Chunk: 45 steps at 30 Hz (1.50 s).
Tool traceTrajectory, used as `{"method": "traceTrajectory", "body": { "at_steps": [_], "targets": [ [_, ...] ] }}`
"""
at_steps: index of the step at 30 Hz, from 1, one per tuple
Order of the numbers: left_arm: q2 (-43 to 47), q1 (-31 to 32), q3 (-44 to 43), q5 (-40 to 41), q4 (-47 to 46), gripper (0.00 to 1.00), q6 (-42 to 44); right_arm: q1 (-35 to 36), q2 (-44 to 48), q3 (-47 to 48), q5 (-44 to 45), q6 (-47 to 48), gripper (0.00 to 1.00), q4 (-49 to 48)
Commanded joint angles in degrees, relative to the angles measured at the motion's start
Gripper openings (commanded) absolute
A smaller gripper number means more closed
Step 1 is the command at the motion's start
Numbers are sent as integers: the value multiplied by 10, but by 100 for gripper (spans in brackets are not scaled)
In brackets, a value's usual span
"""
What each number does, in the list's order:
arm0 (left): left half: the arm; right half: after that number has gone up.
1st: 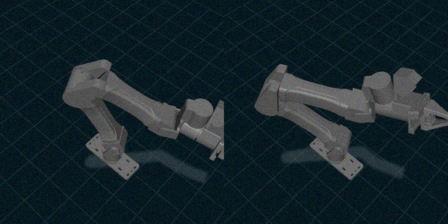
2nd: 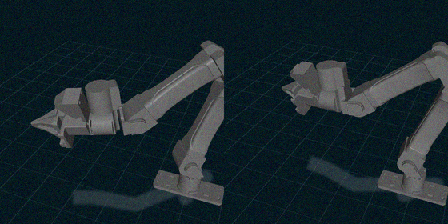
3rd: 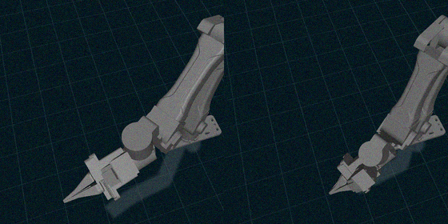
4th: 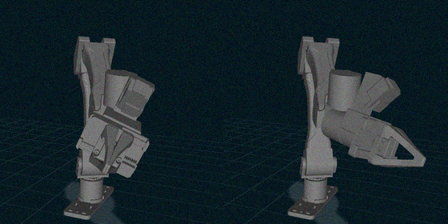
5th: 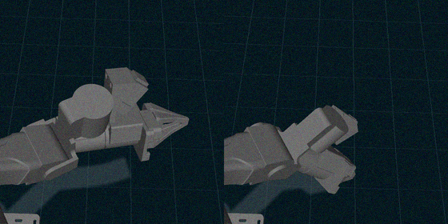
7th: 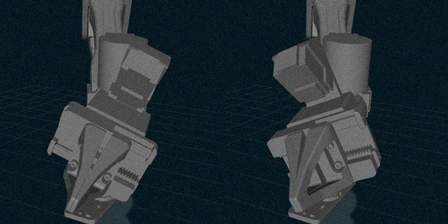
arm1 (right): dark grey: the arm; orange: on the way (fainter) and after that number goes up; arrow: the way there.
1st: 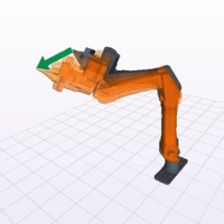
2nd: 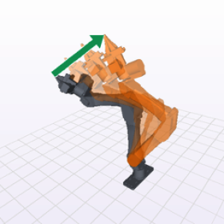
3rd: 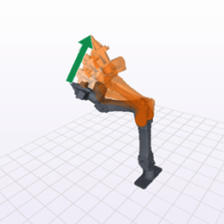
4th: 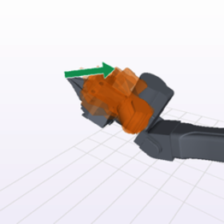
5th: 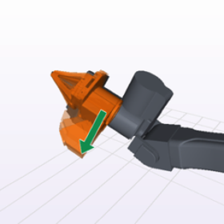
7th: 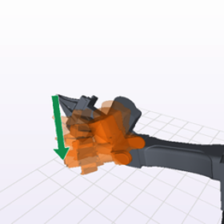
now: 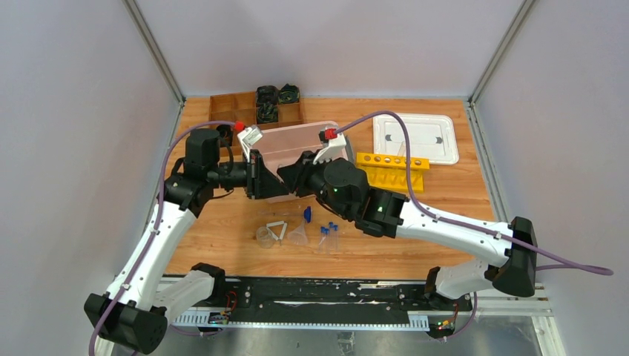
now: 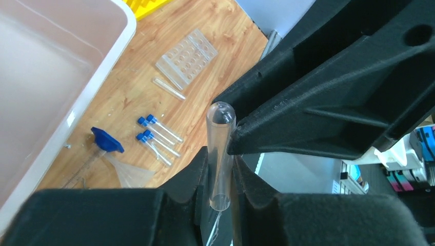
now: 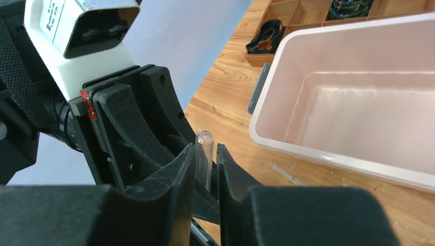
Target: Organize the chemistry lab equipment
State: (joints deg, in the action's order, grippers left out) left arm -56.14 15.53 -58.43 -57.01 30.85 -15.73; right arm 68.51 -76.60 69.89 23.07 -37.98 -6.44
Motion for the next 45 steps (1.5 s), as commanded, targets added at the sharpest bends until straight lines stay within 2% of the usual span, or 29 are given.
{"method": "traceTrajectory", "body": {
  "at_steps": [1,3,6,9,14,22,28,30,33,35,36,37,38,39,40,41,45],
  "targets": [
    [8,3,-6,-22,35,4,51,3,11,17,23,16,37,43],
    [6,3,-14,-31,58,2,80,-6,0,57,-5,18,49,117],
    [7,3,-28,-41,92,1,128,-23,-15,110,-54,13,56,214],
    [13,3,-32,-50,107,1,156,-33,-11,123,-120,14,57,237],
    [23,3,-32,-55,111,1,188,-43,-36,181,-177,17,57,295],
    [36,3,-47,-47,142,0,231,-56,-85,250,-231,11,57,354],
    [47,4,-45,-35,145,0,242,-71,-115,280,-288,3,49,376],
    [47,4,-44,-28,145,0,243,-73,-121,288,-303,3,42,382],
    [48,4,-45,-14,147,0,247,-77,-125,296,-313,4,26,387],
    [48,4,-45,-2,147,7,249,-81,-126,300,-318,6,16,394],
    [48,4,-46,5,148,13,249,-83,-125,302,-319,7,10,397],
    [47,4,-47,13,148,24,249,-86,-124,303,-318,9,5,400],
    [47,4,-48,25,148,42,248,-89,-121,302,-316,11,1,403],
    [46,4,-49,37,147,67,246,-94,-118,301,-315,13,0,405],
    [45,4,-51,48,148,88,245,-99,-114,300,-314,14,0,409],
    [45,4,-51,63,148,98,243,-106,-109,298,-312,18,0,412],
    [38,4,-62,122,161,100,243,-139,-84,288,-277,49,0,438]
  ]
}}
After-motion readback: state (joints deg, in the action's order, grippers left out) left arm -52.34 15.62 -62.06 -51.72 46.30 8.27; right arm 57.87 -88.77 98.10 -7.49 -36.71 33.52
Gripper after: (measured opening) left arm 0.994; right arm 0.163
